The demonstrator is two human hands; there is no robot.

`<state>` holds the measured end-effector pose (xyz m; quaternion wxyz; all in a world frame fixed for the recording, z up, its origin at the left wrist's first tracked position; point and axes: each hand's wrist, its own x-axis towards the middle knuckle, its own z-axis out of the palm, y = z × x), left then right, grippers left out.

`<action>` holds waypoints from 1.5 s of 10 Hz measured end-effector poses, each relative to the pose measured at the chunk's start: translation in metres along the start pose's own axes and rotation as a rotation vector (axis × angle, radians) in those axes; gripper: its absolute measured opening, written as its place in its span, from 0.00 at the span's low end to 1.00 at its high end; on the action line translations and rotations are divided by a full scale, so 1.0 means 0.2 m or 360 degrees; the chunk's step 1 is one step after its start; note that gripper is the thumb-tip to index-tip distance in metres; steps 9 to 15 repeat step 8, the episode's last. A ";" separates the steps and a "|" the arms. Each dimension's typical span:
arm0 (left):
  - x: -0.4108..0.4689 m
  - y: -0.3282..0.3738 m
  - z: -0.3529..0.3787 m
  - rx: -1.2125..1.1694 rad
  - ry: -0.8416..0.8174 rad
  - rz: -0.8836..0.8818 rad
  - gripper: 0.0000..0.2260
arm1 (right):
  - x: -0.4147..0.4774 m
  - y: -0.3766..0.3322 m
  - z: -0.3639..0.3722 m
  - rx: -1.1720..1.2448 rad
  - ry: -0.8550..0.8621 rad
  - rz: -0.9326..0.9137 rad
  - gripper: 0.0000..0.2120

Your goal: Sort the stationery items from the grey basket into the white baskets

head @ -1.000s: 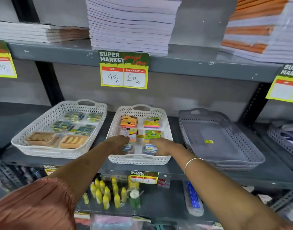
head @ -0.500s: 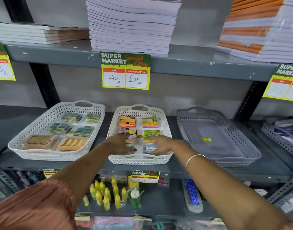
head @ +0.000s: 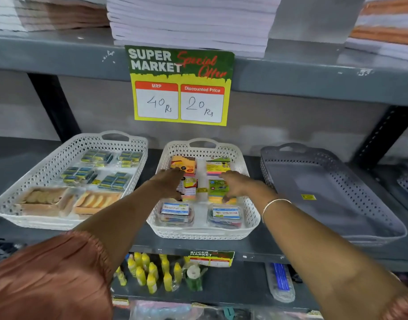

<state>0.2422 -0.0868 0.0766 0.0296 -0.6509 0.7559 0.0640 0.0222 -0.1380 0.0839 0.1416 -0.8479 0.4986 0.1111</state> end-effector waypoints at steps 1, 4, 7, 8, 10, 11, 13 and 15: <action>0.05 -0.02 0.02 0.0117 -0.0064 0.0048 0.36 | 0.06 -0.01 0.04 -0.0140 -0.0063 -0.0047 0.46; 0.11 -0.04 0.03 0.0190 -0.0198 0.0031 0.36 | 0.10 -0.03 0.03 -0.0264 -0.0116 -0.0050 0.43; 0.08 -0.02 0.01 0.0079 -0.0144 -0.0009 0.43 | 0.03 -0.05 0.00 -0.0077 -0.0036 -0.0060 0.48; 0.03 -0.01 0.01 -0.0081 0.0201 -0.0050 0.41 | -0.01 -0.05 -0.01 -0.0010 0.0306 -0.0097 0.46; 0.03 -0.01 0.01 -0.0081 0.0201 -0.0050 0.41 | -0.01 -0.05 -0.01 -0.0010 0.0306 -0.0097 0.46; 0.03 -0.01 0.01 -0.0081 0.0201 -0.0050 0.41 | -0.01 -0.05 -0.01 -0.0010 0.0306 -0.0097 0.46; 0.03 -0.01 0.01 -0.0081 0.0201 -0.0050 0.41 | -0.01 -0.05 -0.01 -0.0010 0.0306 -0.0097 0.46; 0.03 -0.01 0.01 -0.0081 0.0201 -0.0050 0.41 | -0.01 -0.05 -0.01 -0.0010 0.0306 -0.0097 0.46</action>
